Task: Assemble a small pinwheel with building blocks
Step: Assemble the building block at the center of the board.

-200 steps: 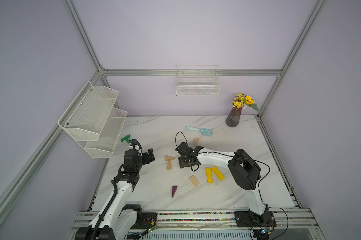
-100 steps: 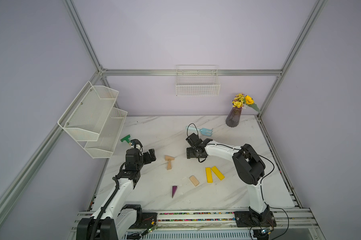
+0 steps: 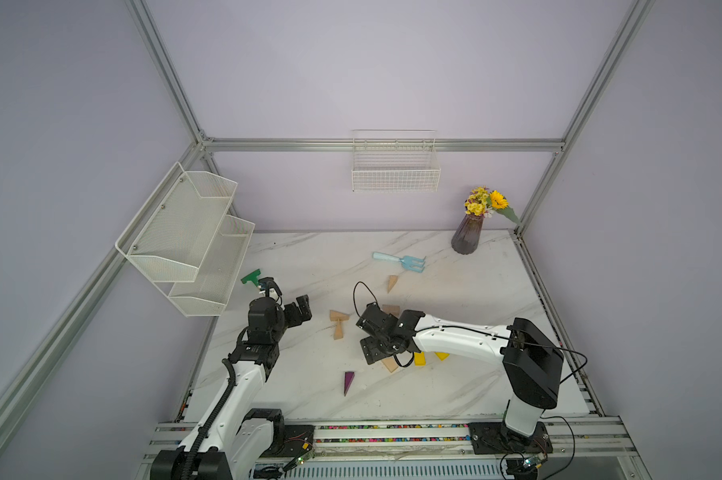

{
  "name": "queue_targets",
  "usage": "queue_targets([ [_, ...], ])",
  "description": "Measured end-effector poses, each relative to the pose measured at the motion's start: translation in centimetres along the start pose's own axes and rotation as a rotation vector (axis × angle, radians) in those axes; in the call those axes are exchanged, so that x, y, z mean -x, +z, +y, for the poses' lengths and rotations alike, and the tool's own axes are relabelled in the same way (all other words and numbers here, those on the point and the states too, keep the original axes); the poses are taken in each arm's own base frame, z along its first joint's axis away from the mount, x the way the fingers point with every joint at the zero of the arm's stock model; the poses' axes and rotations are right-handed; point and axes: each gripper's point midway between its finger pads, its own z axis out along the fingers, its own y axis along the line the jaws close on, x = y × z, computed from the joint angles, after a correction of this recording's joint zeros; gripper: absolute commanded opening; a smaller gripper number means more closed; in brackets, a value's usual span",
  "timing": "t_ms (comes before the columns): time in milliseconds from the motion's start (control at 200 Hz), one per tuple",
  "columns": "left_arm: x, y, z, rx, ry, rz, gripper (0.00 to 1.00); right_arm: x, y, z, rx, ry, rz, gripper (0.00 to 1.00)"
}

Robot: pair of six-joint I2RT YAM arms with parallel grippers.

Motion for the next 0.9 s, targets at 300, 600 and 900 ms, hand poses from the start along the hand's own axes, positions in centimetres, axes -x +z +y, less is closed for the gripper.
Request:
queue_targets([
  [300, 0.3, -0.3, -0.1, -0.005, -0.003, -0.012, 1.00, -2.8, 1.2, -1.3, -0.048, -0.019, 0.080, 0.76],
  [600, -0.1, -0.1, 0.0, 0.000, -0.005, -0.001, 1.00, -4.3, 2.5, -2.6, -0.087, -0.019, 0.118, 0.53],
  [900, -0.7, 0.6, 0.3, 0.009, -0.026, 0.024, 1.00, -1.9, 3.2, -4.1, -0.097, -0.036, 0.088, 0.37],
])
